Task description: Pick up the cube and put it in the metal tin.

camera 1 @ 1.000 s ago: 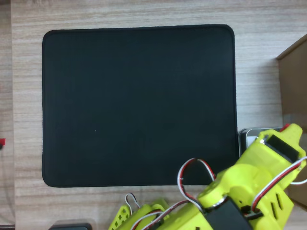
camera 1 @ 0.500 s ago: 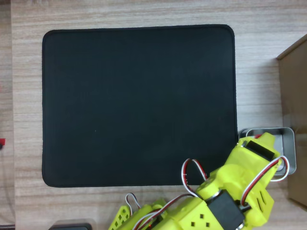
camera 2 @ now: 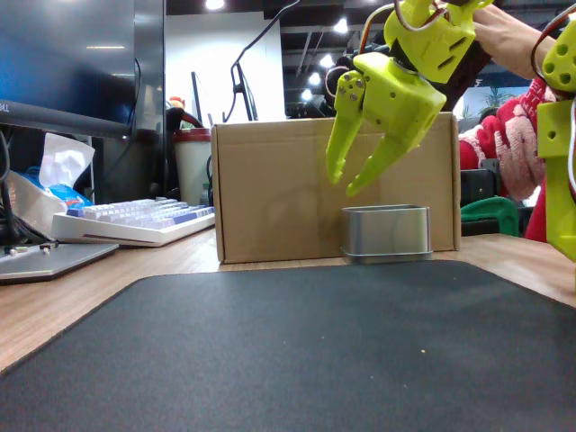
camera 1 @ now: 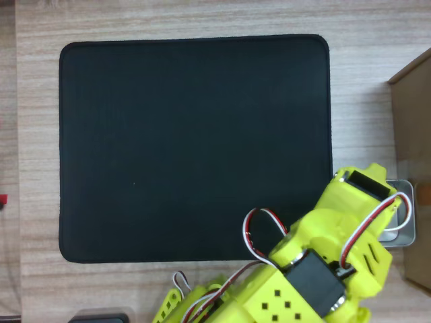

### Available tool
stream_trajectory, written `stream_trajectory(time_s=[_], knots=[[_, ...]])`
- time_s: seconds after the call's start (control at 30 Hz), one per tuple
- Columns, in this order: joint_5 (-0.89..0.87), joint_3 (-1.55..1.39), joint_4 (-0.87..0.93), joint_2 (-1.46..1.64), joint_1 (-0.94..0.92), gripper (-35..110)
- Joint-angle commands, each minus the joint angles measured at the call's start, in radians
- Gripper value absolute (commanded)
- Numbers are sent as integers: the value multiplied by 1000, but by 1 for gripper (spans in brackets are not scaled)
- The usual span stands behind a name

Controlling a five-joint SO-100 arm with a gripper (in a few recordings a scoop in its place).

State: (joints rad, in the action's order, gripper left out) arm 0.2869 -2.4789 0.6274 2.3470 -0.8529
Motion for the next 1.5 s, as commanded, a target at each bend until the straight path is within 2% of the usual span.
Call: stream_trajectory(time_s=[0.0, 0.23, 0.6, 0.8, 1.0, 1.27, 1.47], knots=[[-21, 80, 51, 29, 20, 2], [-127, 255, 121, 15, 204, 0], [-245, 253, 117, 121, 540, 0], [-245, 78, 20, 305, 663, 0], [-213, -67, -17, 442, 690, 0], [-150, -382, -153, 652, 727, 0], [-117, -543, -167, 790, 746, 0]])
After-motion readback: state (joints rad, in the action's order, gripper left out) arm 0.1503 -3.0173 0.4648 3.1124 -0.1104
